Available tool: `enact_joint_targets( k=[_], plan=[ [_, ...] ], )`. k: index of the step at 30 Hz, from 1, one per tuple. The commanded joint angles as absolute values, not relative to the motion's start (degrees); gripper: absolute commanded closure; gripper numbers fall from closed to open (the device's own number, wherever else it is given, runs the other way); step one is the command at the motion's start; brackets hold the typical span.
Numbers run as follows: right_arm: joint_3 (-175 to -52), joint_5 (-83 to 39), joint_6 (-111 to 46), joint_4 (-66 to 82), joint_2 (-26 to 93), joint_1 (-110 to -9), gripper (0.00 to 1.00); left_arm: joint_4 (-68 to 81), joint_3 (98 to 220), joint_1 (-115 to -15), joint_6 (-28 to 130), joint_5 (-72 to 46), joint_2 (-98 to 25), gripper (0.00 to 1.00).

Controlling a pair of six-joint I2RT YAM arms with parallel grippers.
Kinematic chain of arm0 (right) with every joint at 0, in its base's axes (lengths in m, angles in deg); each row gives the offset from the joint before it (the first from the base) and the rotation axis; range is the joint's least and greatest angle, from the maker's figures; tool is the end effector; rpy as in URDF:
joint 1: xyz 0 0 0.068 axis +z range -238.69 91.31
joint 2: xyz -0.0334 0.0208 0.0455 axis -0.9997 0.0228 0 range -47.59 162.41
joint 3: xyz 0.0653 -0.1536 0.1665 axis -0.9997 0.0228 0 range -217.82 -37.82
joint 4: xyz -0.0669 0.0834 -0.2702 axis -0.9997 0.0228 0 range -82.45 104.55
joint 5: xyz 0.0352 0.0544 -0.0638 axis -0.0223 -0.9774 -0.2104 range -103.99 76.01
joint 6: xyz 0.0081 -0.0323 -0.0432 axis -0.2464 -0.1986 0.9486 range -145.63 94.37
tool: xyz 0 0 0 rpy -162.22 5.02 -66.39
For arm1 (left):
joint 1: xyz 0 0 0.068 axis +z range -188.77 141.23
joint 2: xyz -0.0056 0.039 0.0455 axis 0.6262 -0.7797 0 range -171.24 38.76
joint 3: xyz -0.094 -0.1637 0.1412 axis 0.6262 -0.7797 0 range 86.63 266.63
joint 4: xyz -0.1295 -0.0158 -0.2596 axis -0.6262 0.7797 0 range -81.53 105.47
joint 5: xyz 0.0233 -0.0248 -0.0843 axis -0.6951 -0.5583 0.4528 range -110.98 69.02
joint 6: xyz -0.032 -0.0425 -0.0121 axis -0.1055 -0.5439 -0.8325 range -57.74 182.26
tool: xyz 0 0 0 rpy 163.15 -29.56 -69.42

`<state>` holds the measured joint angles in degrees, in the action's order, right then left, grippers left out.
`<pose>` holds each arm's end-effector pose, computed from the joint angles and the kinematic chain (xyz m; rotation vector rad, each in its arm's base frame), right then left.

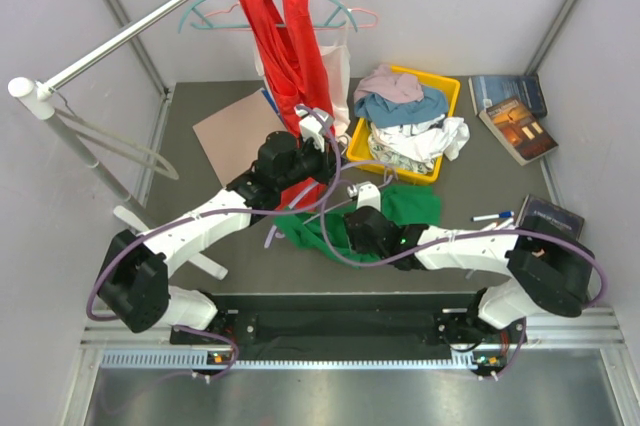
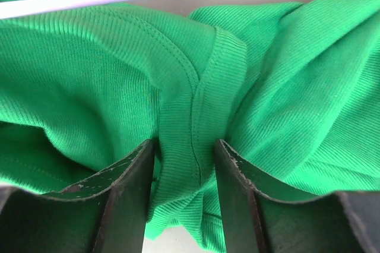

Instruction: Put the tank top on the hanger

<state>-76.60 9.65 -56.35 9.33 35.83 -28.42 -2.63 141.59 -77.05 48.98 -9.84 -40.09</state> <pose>0.1649 0.2591 0.1085 -0.4021 2.2824 0.3197 0.2783 -0.2287 0.2536 0.5440 1.7845 -0.8091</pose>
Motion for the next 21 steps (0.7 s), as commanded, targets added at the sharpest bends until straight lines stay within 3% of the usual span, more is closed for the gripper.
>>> enact_joint_targets(
  k=[1, 5, 8, 9, 11, 18, 21],
  plan=[
    [-76.23, 11.41, -57.97, 9.93, 31.7, -27.61, 0.55, -4.72, 144.38, -76.83, 49.78, -10.08, -37.44, 1.0],
    [-75.17, 11.76, -58.85, 10.54, 29.23, -27.69, 0.62, -4.54, 144.38, -76.83, 50.21, -10.6, -37.35, 1.0],
    [-74.21, 12.99, -59.29, 11.95, 27.12, -27.69, 0.79, -4.37, 144.46, -76.83, 50.57, -10.96, -37.0, 1.0],
    [-73.86, 12.99, -59.2, 12.04, 26.6, -27.7, 0.92, -4.37, 144.46, -76.83, 50.74, -11.13, -36.83, 1.0],
    [-72.36, 12.46, -59.38, 11.07, 25.28, -28.4, 0.98, -4.28, 144.46, -76.92, 50.74, -11.13, -36.47, 1.0],
    [-68.59, 9.83, -59.2, 8.36, 22.82, -32.96, 1.0, -5.94, 144.38, -76.83, 50.48, -7.1, -34.19, 1.0],
    [-65.51, 5.71, -58.24, 5.19, 20.01, -39.62, 1.0, -7.08, 143.85, -76.91, 50.83, -4.9, -32.35, 1.0]
  ],
)
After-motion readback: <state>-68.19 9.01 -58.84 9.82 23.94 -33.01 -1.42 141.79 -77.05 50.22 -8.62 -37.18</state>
